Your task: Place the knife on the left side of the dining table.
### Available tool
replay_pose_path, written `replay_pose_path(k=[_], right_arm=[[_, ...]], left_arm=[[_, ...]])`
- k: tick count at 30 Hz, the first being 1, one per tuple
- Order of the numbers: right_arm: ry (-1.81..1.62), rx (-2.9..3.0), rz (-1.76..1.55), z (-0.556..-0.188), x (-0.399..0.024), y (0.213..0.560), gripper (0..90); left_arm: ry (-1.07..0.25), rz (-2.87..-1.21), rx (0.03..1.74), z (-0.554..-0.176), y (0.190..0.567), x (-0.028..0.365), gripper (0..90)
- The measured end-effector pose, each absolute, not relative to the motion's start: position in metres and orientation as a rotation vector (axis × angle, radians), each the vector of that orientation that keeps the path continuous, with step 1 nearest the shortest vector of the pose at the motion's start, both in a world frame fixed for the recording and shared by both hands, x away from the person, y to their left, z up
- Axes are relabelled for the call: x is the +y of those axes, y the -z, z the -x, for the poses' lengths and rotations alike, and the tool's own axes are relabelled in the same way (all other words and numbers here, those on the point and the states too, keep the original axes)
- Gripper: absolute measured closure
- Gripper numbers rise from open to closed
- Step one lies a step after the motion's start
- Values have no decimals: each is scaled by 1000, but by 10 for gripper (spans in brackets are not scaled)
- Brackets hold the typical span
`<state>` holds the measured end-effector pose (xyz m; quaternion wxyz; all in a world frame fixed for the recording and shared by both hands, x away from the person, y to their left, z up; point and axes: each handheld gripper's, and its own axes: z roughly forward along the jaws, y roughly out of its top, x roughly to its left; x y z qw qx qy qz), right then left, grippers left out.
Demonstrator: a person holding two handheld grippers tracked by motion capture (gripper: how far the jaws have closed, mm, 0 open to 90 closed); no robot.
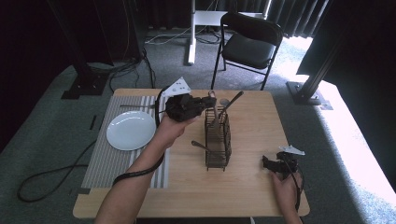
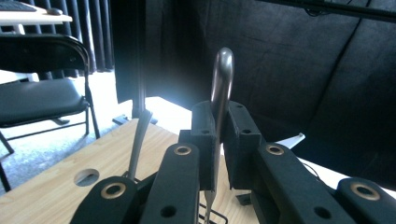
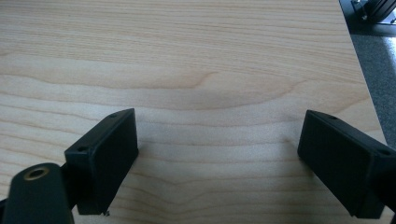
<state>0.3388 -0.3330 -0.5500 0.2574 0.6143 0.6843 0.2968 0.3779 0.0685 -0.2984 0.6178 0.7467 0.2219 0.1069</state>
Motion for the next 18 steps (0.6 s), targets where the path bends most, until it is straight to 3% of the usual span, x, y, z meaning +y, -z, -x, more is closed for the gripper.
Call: replay_pose_path(k=[18], right_arm=[[-804, 1857, -1667, -339, -333, 550, 116]], left_arm=[[-346, -1636, 625, -359, 283, 122, 838]])
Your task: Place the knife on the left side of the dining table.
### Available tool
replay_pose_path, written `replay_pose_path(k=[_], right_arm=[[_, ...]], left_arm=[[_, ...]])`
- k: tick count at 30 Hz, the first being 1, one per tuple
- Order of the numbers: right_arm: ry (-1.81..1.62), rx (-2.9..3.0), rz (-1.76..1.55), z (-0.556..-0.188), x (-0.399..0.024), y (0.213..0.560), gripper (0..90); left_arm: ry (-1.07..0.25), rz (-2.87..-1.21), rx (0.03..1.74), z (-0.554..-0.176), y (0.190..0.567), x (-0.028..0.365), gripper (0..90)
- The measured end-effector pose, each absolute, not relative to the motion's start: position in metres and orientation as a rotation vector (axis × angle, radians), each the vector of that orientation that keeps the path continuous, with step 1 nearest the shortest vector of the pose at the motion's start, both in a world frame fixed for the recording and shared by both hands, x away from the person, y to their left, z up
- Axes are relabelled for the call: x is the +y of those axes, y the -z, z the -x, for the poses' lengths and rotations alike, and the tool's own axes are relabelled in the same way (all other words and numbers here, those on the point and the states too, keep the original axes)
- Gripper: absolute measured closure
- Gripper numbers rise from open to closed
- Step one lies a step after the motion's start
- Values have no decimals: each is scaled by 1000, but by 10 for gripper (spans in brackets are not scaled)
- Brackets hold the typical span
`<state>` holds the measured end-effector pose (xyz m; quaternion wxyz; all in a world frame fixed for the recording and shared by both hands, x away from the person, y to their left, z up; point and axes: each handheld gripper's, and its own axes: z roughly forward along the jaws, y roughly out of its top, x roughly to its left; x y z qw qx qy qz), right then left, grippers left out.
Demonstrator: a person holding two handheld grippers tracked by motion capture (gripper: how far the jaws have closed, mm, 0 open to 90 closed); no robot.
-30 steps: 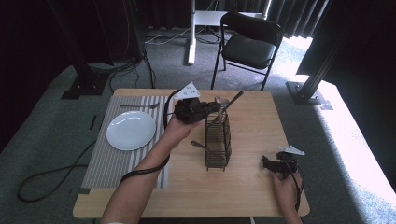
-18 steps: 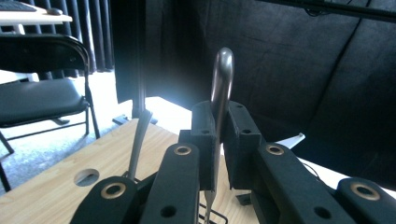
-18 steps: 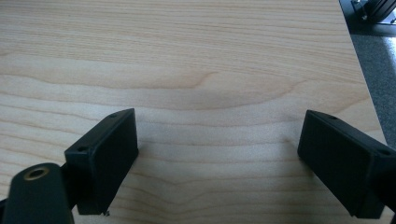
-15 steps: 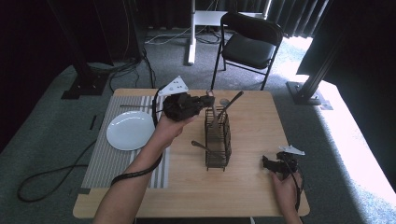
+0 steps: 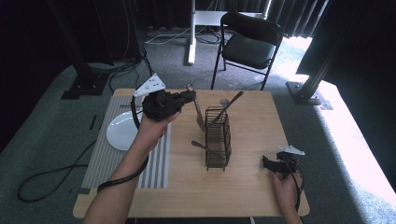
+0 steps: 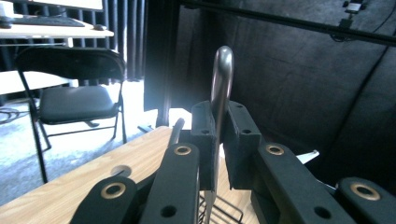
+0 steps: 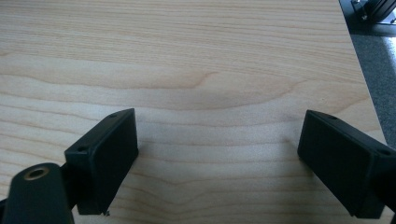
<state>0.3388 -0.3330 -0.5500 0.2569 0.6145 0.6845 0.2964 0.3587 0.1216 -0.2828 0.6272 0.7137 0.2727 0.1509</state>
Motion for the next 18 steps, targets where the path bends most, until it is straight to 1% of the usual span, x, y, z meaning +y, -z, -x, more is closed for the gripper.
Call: replay_pose_path(k=[4, 6, 7, 18], right_arm=[[-804, 1857, -1668, -339, -333, 550, 116], [-804, 1857, -1668, -339, -333, 550, 116], [-804, 1857, -1668, -339, -333, 550, 116], [-805, 1856, -1668, -339, -333, 550, 116]], left_arm=[[-375, -1629, 652, -354, 285, 135, 838], [-375, -1629, 652, -354, 285, 135, 838], [-396, -1624, 677, -351, 288, 143, 838], [-466, -1602, 781, -339, 311, 175, 838]])
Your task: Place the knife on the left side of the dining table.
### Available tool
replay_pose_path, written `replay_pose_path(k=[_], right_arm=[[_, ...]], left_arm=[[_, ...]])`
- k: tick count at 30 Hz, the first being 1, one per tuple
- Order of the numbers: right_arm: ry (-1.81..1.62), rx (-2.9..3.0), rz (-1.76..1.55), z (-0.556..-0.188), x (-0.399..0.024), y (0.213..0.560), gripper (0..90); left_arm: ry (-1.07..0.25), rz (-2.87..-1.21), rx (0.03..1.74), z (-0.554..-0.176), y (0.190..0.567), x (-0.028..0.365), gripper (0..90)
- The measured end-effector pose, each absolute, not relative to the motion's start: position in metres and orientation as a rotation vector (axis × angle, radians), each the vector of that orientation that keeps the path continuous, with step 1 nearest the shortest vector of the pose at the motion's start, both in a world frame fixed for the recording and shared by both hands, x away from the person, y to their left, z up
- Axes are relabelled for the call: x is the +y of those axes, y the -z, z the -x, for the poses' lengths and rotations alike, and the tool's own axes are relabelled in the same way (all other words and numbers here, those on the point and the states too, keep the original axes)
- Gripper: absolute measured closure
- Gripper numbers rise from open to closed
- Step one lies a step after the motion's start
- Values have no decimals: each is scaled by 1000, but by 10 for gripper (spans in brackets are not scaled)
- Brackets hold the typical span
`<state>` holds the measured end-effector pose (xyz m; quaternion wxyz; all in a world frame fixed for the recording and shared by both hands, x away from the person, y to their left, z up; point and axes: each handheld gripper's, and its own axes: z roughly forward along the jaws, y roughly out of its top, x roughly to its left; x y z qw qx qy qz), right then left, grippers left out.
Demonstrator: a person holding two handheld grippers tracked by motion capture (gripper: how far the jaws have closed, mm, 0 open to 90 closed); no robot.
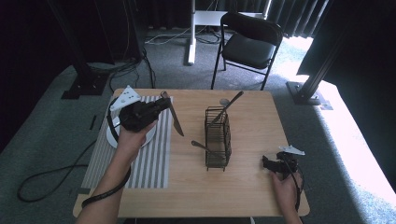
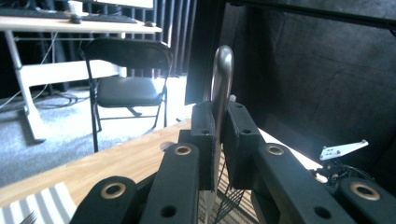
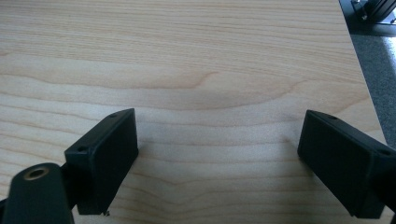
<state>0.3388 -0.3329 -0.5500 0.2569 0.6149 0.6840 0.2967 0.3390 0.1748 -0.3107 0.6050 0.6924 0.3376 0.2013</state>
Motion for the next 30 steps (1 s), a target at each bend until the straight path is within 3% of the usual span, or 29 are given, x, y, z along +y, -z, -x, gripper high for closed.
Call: replay_pose_path(k=[17, 30], right_arm=[[-806, 1855, -1666, -339, -333, 550, 116], [-803, 1856, -1668, -339, -333, 550, 116]], left_arm=[[-558, -1496, 975, -305, 354, 225, 838], [-584, -1517, 1079, -289, 399, 234, 838]])
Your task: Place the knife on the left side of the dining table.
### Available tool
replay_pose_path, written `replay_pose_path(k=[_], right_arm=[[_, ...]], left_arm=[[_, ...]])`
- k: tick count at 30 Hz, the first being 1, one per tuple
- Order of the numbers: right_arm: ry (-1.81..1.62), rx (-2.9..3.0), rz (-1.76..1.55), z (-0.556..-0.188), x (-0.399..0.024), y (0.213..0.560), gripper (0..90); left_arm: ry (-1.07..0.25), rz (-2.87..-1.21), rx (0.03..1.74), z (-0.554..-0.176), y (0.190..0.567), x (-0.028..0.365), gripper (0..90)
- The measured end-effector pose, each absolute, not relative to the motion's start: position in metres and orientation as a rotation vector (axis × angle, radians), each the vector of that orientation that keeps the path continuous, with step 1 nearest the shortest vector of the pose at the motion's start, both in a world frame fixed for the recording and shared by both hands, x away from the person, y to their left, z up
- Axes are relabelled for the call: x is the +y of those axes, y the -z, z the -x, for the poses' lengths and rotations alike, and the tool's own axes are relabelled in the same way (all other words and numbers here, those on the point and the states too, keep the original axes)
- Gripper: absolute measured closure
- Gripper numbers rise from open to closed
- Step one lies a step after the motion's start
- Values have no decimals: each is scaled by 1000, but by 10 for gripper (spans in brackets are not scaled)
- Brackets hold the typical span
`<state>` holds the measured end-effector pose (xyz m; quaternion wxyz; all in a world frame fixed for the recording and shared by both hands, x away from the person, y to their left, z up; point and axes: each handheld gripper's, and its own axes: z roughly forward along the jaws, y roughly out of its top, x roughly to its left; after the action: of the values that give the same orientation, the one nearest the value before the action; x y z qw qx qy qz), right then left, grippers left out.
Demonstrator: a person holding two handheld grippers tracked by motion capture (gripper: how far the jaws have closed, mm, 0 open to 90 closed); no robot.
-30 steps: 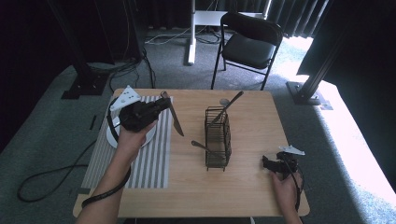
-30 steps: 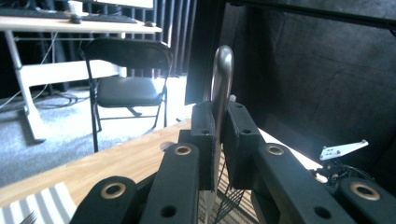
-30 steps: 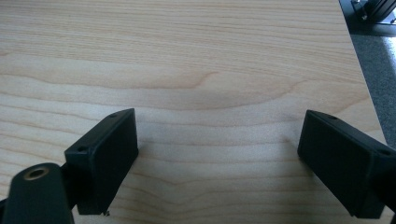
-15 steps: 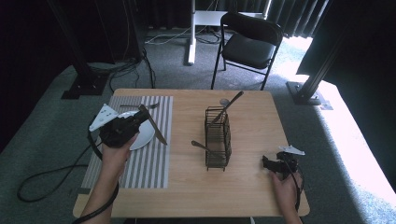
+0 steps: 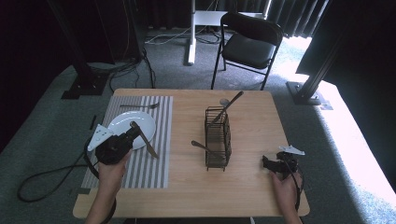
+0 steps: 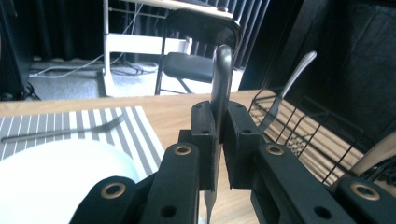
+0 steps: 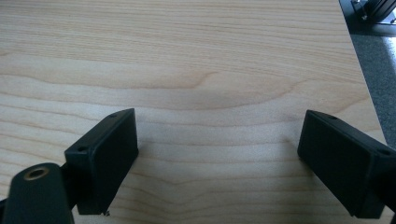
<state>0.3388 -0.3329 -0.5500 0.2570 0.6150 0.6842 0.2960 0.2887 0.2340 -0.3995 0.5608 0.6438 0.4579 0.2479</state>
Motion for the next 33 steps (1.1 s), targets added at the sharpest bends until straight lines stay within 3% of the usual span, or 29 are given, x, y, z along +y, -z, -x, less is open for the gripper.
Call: replay_pose_path(k=[20, 25, 33], right_arm=[[-804, 1855, -1669, -339, -333, 550, 116], [-804, 1855, -1669, -339, -333, 550, 116], [-804, 1855, -1669, -339, -333, 550, 116]], left_arm=[[-556, -1517, 1110, -292, 420, 229, 823], [-593, -1485, 1112, -290, 415, 236, 768], [-664, -1459, 1157, -287, 415, 248, 765]])
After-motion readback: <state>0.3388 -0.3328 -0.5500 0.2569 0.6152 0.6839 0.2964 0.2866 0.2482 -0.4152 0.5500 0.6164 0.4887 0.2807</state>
